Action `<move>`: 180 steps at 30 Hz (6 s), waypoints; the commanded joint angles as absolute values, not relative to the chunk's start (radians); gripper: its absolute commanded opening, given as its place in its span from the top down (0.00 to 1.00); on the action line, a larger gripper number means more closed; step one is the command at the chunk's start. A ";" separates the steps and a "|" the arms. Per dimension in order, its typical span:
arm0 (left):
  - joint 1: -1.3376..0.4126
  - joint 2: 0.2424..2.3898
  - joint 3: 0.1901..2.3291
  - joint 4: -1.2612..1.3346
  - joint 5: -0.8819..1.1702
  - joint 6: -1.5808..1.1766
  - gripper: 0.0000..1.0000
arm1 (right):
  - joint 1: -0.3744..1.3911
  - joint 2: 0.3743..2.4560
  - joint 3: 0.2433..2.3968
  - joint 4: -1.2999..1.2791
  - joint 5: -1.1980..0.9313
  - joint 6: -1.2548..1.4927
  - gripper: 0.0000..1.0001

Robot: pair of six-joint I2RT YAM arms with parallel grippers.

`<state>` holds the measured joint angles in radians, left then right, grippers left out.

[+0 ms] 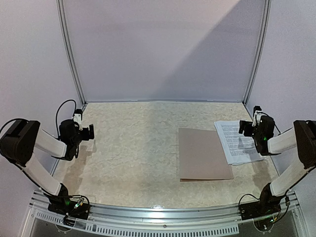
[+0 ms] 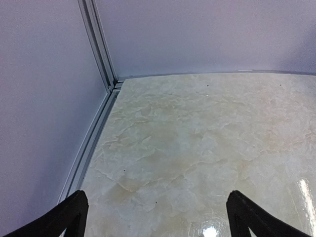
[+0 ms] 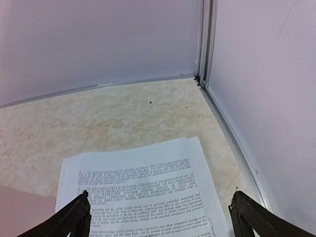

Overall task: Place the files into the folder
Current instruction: Open the folder at the center of the board, then rotate the folder at the center of the board.

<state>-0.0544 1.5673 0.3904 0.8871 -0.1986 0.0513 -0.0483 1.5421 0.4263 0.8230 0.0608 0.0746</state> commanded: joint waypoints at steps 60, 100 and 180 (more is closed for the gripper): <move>-0.578 1.445 1.328 -0.869 0.126 0.242 0.06 | 1.121 1.369 0.320 0.402 0.366 1.932 0.36; -0.578 1.433 1.325 -0.901 0.128 0.301 0.05 | 1.053 1.330 0.296 0.503 0.686 1.677 1.00; -0.017 1.623 1.128 -0.765 0.101 -0.145 0.11 | 0.827 1.721 1.213 -0.683 0.204 0.870 0.29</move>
